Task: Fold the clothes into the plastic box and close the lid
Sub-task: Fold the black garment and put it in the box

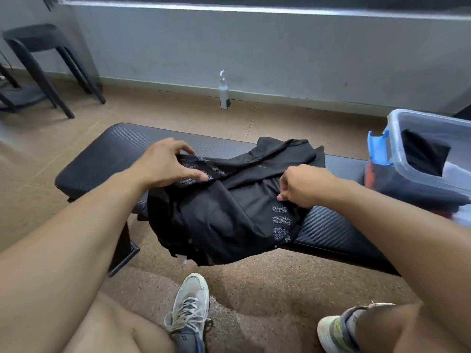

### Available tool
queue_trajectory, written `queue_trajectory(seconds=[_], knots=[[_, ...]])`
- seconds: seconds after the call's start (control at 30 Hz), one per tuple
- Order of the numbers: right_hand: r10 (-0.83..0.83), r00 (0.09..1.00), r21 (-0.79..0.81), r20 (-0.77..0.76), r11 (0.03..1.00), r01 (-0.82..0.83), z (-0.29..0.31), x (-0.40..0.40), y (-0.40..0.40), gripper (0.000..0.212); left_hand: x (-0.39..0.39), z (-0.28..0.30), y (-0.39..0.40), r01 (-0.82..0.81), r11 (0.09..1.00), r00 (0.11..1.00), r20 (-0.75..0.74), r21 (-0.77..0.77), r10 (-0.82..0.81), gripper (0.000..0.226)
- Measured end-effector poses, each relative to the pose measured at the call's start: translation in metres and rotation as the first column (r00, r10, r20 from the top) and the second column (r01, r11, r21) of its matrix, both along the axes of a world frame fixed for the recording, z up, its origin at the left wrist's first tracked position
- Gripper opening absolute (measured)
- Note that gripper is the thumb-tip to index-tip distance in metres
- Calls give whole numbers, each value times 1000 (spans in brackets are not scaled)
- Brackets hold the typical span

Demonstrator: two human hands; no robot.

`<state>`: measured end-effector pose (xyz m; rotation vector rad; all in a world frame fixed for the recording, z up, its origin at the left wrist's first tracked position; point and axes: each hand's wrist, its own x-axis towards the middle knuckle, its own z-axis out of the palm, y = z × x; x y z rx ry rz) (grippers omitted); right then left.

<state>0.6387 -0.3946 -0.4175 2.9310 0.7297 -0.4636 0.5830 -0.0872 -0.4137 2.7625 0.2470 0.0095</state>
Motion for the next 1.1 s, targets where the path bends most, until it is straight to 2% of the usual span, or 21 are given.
queue_trajectory(seconds=[0.07, 0.17, 0.23, 0.27, 0.3, 0.33, 0.4, 0.43, 0.5, 0.53, 0.6, 0.63, 0.67, 0.77, 0.87, 0.93, 0.97, 1.03, 1.1], knots=[[29, 999, -21, -24, 999, -30, 7, -8, -2, 27, 0, -4, 4, -70, 994, 996, -42, 82, 74, 45], [106, 967, -126, -230, 982, -138, 22, -22, -5, 29, -2, -6, 1, -249, 964, 963, 130, 97, 236, 10], [89, 912, -140, -400, 978, -156, 23, -33, -3, 28, -4, -7, -6, -253, 967, 944, 229, 31, 239, 9], [78, 912, -77, -402, 990, -119, 21, -39, -3, 27, -5, -6, -10, -228, 974, 940, 262, 12, 217, 11], [71, 943, 12, -325, 997, -71, 20, -41, -2, 28, -5, -4, -15, -210, 978, 935, 290, -2, 201, 14], [45, 982, 118, -184, 993, -24, 20, -42, 0, 28, -6, -1, -20, -199, 980, 928, 317, -14, 193, 15], [-71, 995, 303, 76, 952, 45, 18, -29, -1, 23, -5, 6, -29, -194, 979, 906, 372, -57, 202, 16], [-112, 987, 340, 118, 938, 66, 17, -20, -4, 28, -4, 8, -32, -205, 976, 894, 391, -79, 219, 16], [-134, 989, 268, 69, 957, 111, 10, -6, -12, 50, -2, 10, -38, -261, 957, 875, 388, -129, 290, 14], [-148, 988, 222, 37, 965, 136, 4, -2, -16, 48, 0, 9, -39, -306, 940, 869, 358, -153, 341, 11], [-201, 979, 240, 27, 952, 189, -6, 3, -22, 23, 1, 8, -35, -418, 885, 861, 221, -207, 459, 18], [-244, 969, 326, 46, 920, 216, -8, 6, -24, 15, 0, 6, -30, -461, 858, 854, 147, -229, 498, 25], [-295, 954, 446, 56, 862, 241, -7, 9, -25, 16, -1, 3, -25, -487, 840, 850, 90, -242, 519, 31], [-469, 879, 789, 90, 572, 224, 13, 11, -25, 32, -5, 0, -14, -498, 822, 852, 19, -276, 523, 44], [-547, 824, 913, 150, 396, 97, 36, 2, -22, 38, -4, 6, -20, -432, 811, 881, 11, -395, 474, 54], [-492, 859, 942, 141, 333, 36, 47, -7, -14, 38, -4, 14, -32, -364, 817, 911, 9, -446, 412, 60], [-428, 896, 936, 116, 349, 46, 48, -11, -9, 36, -3, 17, -40, -327, 828, 926, 20, -456, 377, 62], [-227, 973, 874, -40, 464, 144, 42, -19, 2, 33, -7, 26, -57, -217, 851, 961, 50, -479, 274, 61], [-5, 953, 784, -304, 567, 253, 32, -30, 10, 64, -11, 35, -74, -51, 859, 993, 66, -509, 98, 57]])
